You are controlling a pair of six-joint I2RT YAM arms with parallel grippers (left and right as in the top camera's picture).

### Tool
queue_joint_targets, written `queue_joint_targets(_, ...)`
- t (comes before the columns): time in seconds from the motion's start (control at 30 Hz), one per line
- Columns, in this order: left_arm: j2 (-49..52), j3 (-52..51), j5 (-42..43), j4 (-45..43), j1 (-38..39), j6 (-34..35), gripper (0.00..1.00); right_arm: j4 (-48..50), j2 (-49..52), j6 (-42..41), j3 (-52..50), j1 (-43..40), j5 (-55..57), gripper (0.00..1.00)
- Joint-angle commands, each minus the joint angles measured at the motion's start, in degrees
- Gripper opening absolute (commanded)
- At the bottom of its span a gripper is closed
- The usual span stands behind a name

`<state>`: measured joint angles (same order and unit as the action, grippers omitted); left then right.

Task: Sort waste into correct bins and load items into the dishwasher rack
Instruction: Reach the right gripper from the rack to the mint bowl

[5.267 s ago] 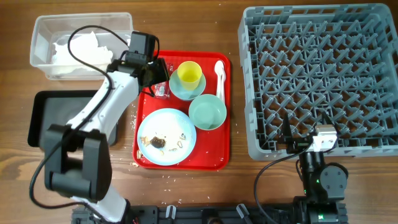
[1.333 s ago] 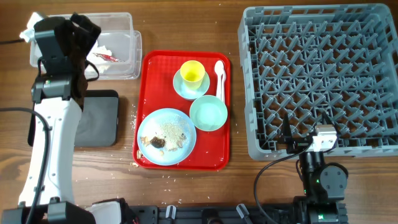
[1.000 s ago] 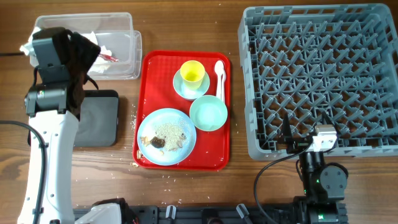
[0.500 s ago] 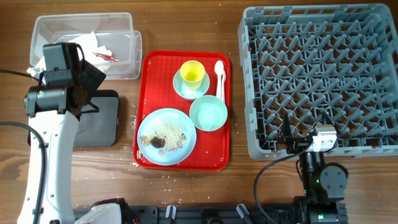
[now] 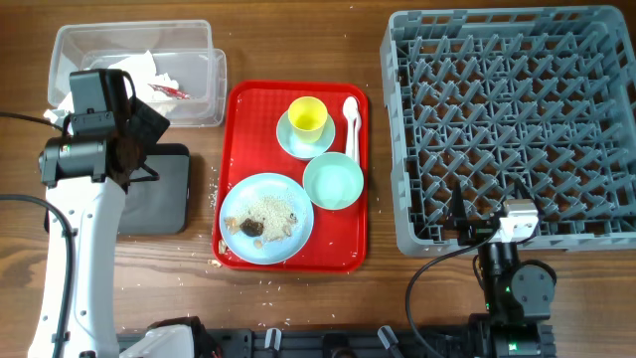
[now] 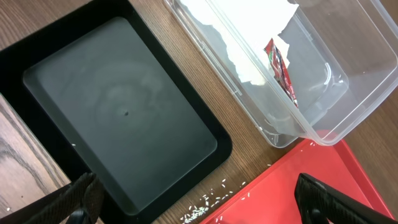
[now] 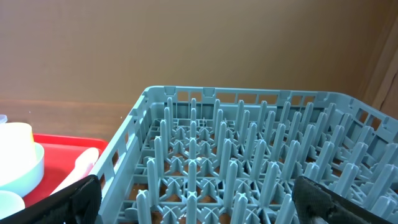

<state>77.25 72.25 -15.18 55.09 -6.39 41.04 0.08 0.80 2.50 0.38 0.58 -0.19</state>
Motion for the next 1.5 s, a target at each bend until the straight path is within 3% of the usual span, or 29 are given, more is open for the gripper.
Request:
queue_joint_targets(0.0,-0.33,0.02,-1.36,0.04,-0.17,-0.26,1.0,0.76,-0.26,-2.64,-0.09,-0.22,-6.97,1.0)
queue_joint_targets(0.13,-0.33,0.02,-1.38,0.04,-0.17,-0.26,1.0,2.84,-0.26,-30.29,-0.09,-0.22,-26.1,1.0)
queue_joint_targets(0.23,-0.33,0.02,-1.36,0.04,-0.17,-0.26,1.0,2.23,-0.26,-66.66,-0.09,-0.22,-26.91,1.0)
queue_joint_targets(0.3,-0.33,0.02,-1.36,0.04,-0.17,-0.26,1.0,1.88,-0.02,-84.83,-0.09,-0.22,-24.61,1.0)
queue_joint_targets(0.37,-0.33,0.02,-1.38,0.04,-0.17,-0.24,1.0,1.99,0.24,-94.29,-0.09,-0.22,-21.53,1.0)
queue_joint_targets(0.43,-0.33,0.02,-1.36,0.04,-0.17,-0.26,1.0,3.5,0.24,-98.77,-0.09,-0.22,-21.29,1.0)
queue_joint_targets(0.57,-0.33,0.02,-1.36,0.04,-0.17,-0.26,1.0,13.33,0.22,-98.14,-0.09,-0.22,-20.72,1.0)
queue_joint_targets(0.67,-0.33,0.02,-1.38,0.04,-0.17,-0.26,1.0,22.69,0.24,-92.72,-0.04,-0.22,-17.7,1.0)
queue_joint_targets(0.77,-0.33,0.02,-1.36,0.04,-0.17,-0.26,1.0,23.28,0.7,-89.31,2.32,-0.22,-14.6,1.0)
queue_joint_targets(0.9,-0.33,0.02,-1.36,0.04,-0.17,-0.26,1.0,23.26,5.6,-78.31,9.51,-0.22,-15.04,1.0)
queue_joint_targets(1.0,-0.33,0.02,-1.38,0.04,-0.17,-0.26,1.0,22.6,14.58,-62.31,19.3,-0.22,-19.78,1.0)
queue_joint_targets(1.2,-0.33,0.02,-1.38,0.04,-0.17,-0.26,1.0,0.72,42.51,-42.36,46.9,-0.15,-30.97,1.0)
queue_joint_targets(1.3,-0.33,0.02,-1.38,0.02,-0.17,-0.26,1.0,-11.41,53.27,-36.63,58.27,0.96,-33.7,1.0)
queue_joint_targets(1.47,-0.33,0.02,-1.38,0.04,-0.17,-0.24,1.0,-39.43,71.04,-20.9,80.17,11.23,-31.32,1.0)
